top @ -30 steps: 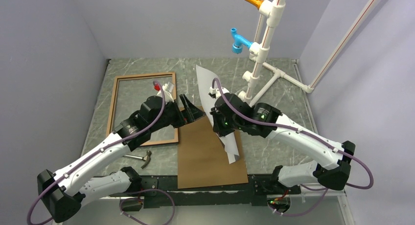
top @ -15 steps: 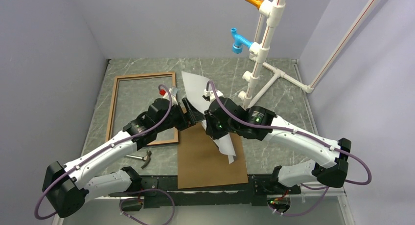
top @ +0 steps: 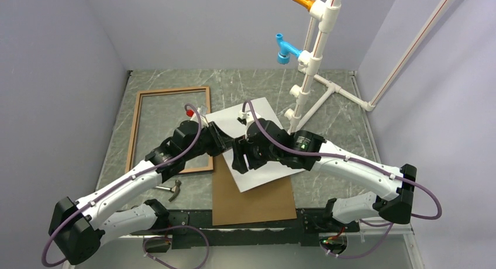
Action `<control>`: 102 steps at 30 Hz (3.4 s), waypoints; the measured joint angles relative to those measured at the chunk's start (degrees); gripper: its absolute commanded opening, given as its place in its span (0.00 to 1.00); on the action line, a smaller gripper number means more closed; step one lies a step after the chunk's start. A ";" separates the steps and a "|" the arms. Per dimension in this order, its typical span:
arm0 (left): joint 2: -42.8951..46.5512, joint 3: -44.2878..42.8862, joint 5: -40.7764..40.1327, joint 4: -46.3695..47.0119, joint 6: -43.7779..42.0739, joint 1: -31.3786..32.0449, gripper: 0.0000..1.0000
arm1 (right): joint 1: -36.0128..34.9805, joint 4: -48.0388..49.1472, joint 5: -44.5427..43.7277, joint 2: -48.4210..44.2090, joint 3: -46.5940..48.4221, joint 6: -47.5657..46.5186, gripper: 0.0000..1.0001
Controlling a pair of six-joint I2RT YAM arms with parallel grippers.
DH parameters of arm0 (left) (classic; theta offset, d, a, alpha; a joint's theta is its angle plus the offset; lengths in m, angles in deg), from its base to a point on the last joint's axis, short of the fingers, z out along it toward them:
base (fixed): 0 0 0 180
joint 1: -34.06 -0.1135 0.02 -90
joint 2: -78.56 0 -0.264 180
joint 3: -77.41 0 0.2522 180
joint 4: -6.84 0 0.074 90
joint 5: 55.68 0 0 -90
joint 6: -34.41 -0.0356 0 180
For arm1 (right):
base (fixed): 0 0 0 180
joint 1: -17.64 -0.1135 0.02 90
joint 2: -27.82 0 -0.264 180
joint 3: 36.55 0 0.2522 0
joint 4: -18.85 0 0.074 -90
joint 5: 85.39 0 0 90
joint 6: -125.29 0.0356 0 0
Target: Put the photo into the frame
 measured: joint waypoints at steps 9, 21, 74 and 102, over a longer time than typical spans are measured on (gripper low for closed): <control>-3.78 0.46 -0.11 -1.64 -1.55 -0.57 0.71 | 1.18 1.86 0.87 -2.43 -2.99 0.33 0.76; -15.08 0.35 -2.58 -9.99 -4.39 -2.34 0.76 | 18.27 6.38 9.88 -11.30 -24.24 0.83 0.77; -20.20 16.04 -3.41 31.58 -2.97 -1.46 0.68 | 45.31 24.59 23.67 -13.86 -51.76 4.74 0.75; -17.49 9.35 -9.75 14.25 -1.68 1.14 0.00 | 45.99 20.90 26.71 -18.78 -47.78 3.43 0.87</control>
